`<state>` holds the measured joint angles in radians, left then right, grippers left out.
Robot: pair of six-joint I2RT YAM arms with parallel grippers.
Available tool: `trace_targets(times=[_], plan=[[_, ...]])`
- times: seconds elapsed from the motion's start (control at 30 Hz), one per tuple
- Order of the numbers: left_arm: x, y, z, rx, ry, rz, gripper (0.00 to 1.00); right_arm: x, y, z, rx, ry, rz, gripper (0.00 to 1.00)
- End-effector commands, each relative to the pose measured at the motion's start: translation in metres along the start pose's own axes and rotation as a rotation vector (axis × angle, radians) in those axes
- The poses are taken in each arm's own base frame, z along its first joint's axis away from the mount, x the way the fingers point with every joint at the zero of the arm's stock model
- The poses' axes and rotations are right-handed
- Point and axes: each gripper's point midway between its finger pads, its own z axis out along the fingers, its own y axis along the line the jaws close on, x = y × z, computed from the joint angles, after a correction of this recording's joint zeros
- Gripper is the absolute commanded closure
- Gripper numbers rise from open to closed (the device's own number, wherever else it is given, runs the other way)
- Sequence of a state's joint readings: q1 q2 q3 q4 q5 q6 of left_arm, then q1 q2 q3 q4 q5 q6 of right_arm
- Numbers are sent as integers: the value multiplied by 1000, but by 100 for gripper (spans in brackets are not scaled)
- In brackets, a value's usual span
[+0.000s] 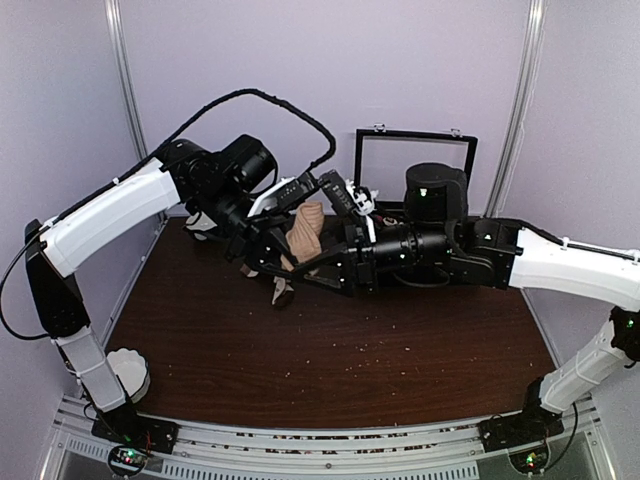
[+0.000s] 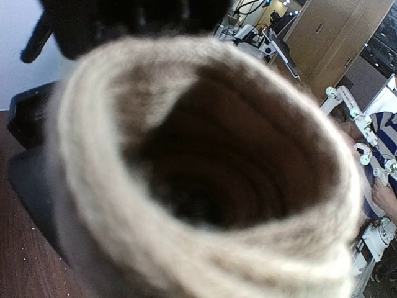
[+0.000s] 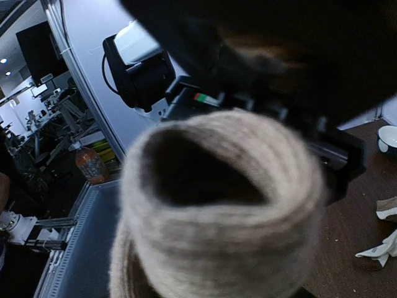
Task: Roll the socks
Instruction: Roll the sock, then place the sock in the storage box.
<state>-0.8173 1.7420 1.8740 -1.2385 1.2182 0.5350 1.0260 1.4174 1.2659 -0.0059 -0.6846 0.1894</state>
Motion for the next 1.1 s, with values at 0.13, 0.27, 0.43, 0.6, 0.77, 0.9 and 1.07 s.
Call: trace_targets(times=[0.13,0.27,0.43,0.6,0.77,0.9,1.07], plan=[[-6,-10,3,48,-16,41,100,-24,10,-2,-48,-11,-29,24],[-6,-11,4,48,-13,44,100,-38,5,-12,5,-54,-65,21],[-7,-10,3,44,-13,48,100,-51,5,-19,19,-116,-86,28],[-8,-10,3,44,-12,44,100,-57,6,-17,0,-171,-82,54],[-10,-11,3,46,-17,46,100,-52,8,-10,-47,-159,-51,72],[-11,-14,2,52,-22,43,100,-49,11,-6,-79,-145,-35,100],[-10,-5,-2,-3,-2,39,80,-42,-3,-17,-5,-115,-28,100]])
